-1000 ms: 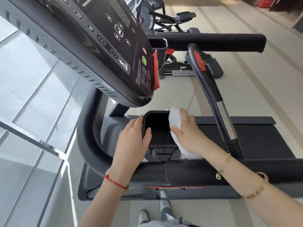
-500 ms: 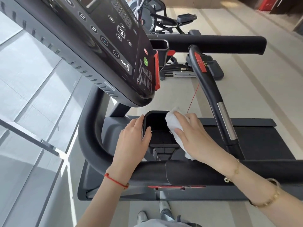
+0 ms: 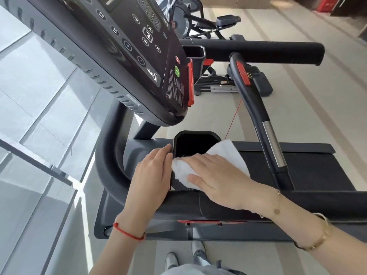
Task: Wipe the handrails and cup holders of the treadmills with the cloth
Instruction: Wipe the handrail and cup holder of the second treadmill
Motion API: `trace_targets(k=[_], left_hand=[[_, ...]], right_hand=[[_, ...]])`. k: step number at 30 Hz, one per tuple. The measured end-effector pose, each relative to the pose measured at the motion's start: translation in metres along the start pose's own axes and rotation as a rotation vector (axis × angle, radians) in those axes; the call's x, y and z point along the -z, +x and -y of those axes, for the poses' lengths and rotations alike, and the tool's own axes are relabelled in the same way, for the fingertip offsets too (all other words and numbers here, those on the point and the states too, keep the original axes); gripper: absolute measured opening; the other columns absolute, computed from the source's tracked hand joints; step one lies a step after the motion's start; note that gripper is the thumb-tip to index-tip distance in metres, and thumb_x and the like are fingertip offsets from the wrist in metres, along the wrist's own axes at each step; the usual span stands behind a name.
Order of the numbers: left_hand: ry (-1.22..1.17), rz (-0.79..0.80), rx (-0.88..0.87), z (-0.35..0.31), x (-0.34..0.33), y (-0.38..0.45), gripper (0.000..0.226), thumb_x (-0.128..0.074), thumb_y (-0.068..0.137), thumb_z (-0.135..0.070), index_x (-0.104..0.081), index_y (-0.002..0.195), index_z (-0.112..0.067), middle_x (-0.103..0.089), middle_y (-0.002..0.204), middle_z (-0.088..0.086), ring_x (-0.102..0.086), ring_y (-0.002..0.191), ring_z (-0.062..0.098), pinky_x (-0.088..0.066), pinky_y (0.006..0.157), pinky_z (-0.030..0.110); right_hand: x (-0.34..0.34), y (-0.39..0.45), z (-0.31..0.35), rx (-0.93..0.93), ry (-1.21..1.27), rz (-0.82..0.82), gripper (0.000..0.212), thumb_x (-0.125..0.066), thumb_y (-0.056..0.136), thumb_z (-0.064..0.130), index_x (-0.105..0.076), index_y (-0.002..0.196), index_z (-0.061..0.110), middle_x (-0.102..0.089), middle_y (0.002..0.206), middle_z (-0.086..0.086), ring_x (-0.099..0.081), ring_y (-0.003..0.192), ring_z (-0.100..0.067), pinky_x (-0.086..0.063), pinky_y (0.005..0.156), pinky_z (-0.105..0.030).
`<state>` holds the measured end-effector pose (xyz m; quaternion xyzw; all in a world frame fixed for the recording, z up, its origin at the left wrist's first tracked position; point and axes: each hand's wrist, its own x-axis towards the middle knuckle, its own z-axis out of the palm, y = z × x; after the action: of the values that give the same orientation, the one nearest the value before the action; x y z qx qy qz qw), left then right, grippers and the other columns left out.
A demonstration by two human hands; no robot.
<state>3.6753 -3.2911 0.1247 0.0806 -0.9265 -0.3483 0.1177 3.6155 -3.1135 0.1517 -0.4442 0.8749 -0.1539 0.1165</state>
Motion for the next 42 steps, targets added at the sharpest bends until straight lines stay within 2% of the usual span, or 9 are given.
trace_targets(k=[7,13,17,21,24,29,36,39,42], left_hand=[[0.008,-0.004,-0.019,-0.001,-0.001,-0.003,0.039,-0.041,0.102,-0.029,-0.055,0.136,-0.015,-0.062,0.128,-0.001,-0.057,0.117,0.017,-0.045,0.100,0.039],[0.017,0.007,-0.033,-0.001,-0.002,-0.002,0.040,-0.042,0.102,-0.030,-0.052,0.138,-0.016,-0.062,0.126,-0.001,-0.057,0.114,0.017,-0.046,0.098,0.039],[0.052,0.003,-0.036,-0.002,-0.002,0.001,0.042,-0.045,0.101,-0.033,-0.051,0.139,-0.017,-0.062,0.127,-0.001,-0.059,0.110,0.019,-0.048,0.094,0.039],[0.067,0.002,-0.022,-0.005,-0.005,0.007,0.046,-0.047,0.099,-0.034,-0.047,0.142,-0.017,-0.060,0.124,-0.001,-0.060,0.108,0.021,-0.049,0.092,0.038],[0.085,-0.004,-0.004,-0.007,-0.010,0.013,0.049,-0.048,0.098,-0.034,-0.044,0.144,-0.016,-0.059,0.125,0.001,-0.058,0.110,0.021,-0.048,0.092,0.038],[0.073,-0.016,0.019,-0.008,-0.016,0.018,0.041,-0.052,0.097,-0.032,-0.049,0.135,-0.019,-0.060,0.111,-0.001,-0.059,0.101,0.020,-0.047,0.083,0.034],[0.056,-0.021,0.030,-0.005,-0.017,0.019,0.051,-0.052,0.096,-0.034,-0.043,0.144,-0.018,-0.058,0.120,-0.002,-0.057,0.109,0.017,-0.048,0.089,0.033],[0.046,-0.018,0.030,-0.005,-0.017,0.019,0.051,-0.052,0.096,-0.034,-0.043,0.144,-0.020,-0.058,0.118,-0.003,-0.058,0.108,0.018,-0.049,0.088,0.033],[0.046,-0.014,0.036,-0.004,-0.017,0.019,0.051,-0.052,0.096,-0.035,-0.042,0.144,-0.020,-0.058,0.119,-0.003,-0.057,0.108,0.018,-0.048,0.089,0.032]], right_hand=[[0.007,-0.042,-0.034,0.045,0.011,-0.001,0.047,-0.040,0.101,0.032,-0.031,0.146,0.035,-0.043,0.134,0.020,-0.035,0.127,-0.003,-0.021,0.109,-0.019],[-0.007,-0.001,-0.020,0.033,-0.067,-0.034,0.040,-0.039,0.102,0.030,-0.036,0.143,0.030,-0.048,0.128,0.012,-0.041,0.116,-0.014,-0.023,0.103,-0.025],[0.000,-0.029,-0.033,0.042,0.052,-0.067,0.039,-0.044,0.101,0.030,-0.039,0.140,0.036,-0.049,0.122,0.018,-0.041,0.113,-0.008,-0.028,0.101,-0.023],[0.015,-0.015,-0.036,0.000,0.100,-0.305,0.041,-0.039,0.098,0.028,-0.040,0.139,0.037,-0.048,0.123,0.017,-0.041,0.112,-0.008,-0.026,0.100,-0.022],[0.023,0.019,-0.043,-0.051,-0.039,-0.409,0.045,-0.043,0.099,0.023,-0.038,0.143,0.032,-0.048,0.127,0.009,-0.041,0.111,-0.016,-0.028,0.098,-0.029],[0.008,0.073,-0.048,-0.031,-0.323,-0.172,0.049,-0.046,0.099,0.026,-0.032,0.146,0.029,-0.045,0.130,0.003,-0.043,0.114,-0.023,-0.034,0.095,-0.035],[0.020,0.041,-0.086,-0.198,0.091,-0.090,0.044,-0.039,0.101,0.034,-0.029,0.143,0.038,-0.045,0.127,0.005,-0.052,0.107,-0.021,-0.040,0.080,-0.034],[0.023,0.055,-0.076,-0.148,0.020,-0.067,0.043,-0.039,0.101,0.034,-0.030,0.143,0.036,-0.045,0.127,0.003,-0.049,0.112,-0.023,-0.043,0.088,-0.040],[0.023,0.081,-0.064,-0.087,-0.027,-0.057,0.040,-0.042,0.099,0.032,-0.036,0.139,0.036,-0.049,0.124,0.003,-0.047,0.113,-0.022,-0.038,0.078,-0.036]])
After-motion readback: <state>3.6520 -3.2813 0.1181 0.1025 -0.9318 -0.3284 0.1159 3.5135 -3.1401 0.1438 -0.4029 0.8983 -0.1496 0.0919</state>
